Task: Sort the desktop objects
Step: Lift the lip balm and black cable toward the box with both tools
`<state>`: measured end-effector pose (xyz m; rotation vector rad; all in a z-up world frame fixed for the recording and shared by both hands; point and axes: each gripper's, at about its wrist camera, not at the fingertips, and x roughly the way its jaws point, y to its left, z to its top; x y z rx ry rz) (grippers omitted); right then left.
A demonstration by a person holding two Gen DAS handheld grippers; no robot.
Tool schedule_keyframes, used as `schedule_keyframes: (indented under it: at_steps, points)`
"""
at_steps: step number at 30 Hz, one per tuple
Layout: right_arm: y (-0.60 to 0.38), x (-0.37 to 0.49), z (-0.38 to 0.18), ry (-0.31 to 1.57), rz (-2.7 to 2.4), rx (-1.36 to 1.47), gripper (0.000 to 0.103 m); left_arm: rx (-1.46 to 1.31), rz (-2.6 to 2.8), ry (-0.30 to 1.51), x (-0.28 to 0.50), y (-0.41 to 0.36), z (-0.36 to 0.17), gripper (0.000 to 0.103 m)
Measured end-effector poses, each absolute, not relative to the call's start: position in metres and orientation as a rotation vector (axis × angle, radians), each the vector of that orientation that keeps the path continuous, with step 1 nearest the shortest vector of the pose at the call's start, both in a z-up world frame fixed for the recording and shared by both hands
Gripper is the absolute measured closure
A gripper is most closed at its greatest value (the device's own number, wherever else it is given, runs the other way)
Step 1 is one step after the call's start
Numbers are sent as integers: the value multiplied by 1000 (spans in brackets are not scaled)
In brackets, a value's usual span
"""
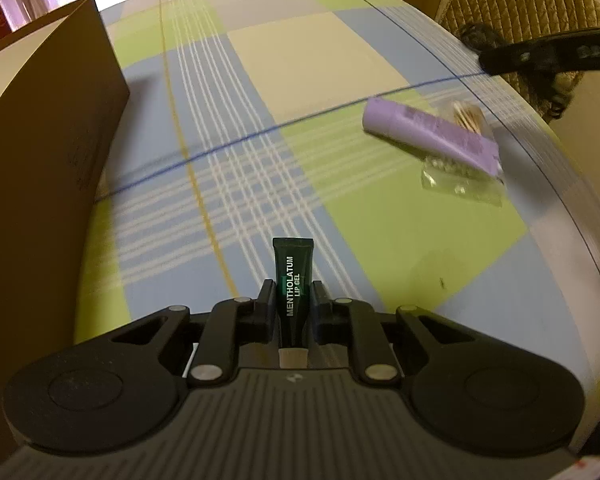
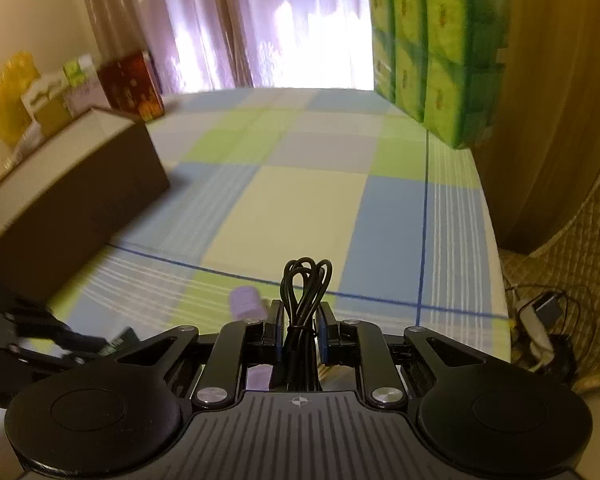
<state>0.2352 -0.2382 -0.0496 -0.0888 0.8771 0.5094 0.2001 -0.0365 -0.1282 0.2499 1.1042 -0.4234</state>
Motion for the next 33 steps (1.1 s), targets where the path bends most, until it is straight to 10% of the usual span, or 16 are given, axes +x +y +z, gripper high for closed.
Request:
schedule_keyframes:
  at_steps: [33]
  points:
    - [-113, 122, -16, 912, 866, -142, 90, 98, -313, 834, 97, 59, 7, 90]
